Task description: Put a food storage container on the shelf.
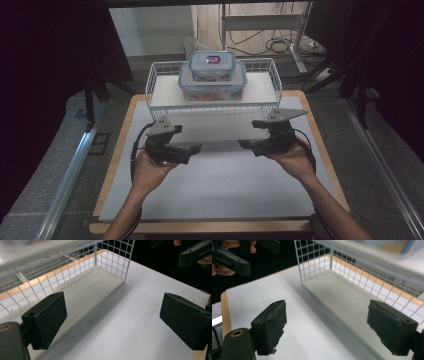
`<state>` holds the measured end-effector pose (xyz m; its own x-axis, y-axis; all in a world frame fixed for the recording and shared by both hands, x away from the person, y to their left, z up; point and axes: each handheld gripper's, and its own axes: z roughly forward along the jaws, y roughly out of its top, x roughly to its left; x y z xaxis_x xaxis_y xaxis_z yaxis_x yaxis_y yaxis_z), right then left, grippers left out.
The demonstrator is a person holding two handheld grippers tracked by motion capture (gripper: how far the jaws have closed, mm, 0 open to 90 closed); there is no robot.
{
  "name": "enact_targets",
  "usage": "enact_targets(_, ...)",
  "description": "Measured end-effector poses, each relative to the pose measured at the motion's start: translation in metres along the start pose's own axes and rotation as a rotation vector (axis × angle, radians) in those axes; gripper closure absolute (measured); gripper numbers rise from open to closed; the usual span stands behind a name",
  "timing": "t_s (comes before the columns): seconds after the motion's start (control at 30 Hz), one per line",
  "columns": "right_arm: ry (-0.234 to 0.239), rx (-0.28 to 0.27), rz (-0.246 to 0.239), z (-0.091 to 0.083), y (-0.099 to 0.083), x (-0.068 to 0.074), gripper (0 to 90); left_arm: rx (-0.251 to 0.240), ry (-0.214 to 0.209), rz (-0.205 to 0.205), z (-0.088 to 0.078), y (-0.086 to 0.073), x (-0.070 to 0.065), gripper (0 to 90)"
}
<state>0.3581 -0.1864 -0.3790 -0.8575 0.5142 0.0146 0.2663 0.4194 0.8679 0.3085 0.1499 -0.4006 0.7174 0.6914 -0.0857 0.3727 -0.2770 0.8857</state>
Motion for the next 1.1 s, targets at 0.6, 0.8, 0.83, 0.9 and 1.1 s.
enact_targets(0.6,-0.048,0.068,0.028,-0.017,-0.055,0.008,3.5,0.046,0.052,0.006,-0.015,-0.055,-0.015,2.0)
enact_targets(0.8,-0.066,0.072,0.021,-0.021,-0.07,0.011,3.3,0.048,0.074,-0.005,-0.02,-0.071,-0.018,1.2)
enact_targets(0.83,-0.07,0.072,0.02,-0.022,-0.073,0.011,3.3,0.046,0.078,-0.006,-0.02,-0.074,-0.018,1.2)
enact_targets(0.9,-0.076,0.07,0.024,-0.023,-0.079,0.01,3.3,0.045,0.086,-0.014,-0.021,-0.081,-0.018,1.2)
enact_targets(1.1,-0.101,0.074,0.036,-0.025,-0.099,0.008,3.3,0.032,0.111,-0.027,-0.025,-0.097,-0.015,1.1)
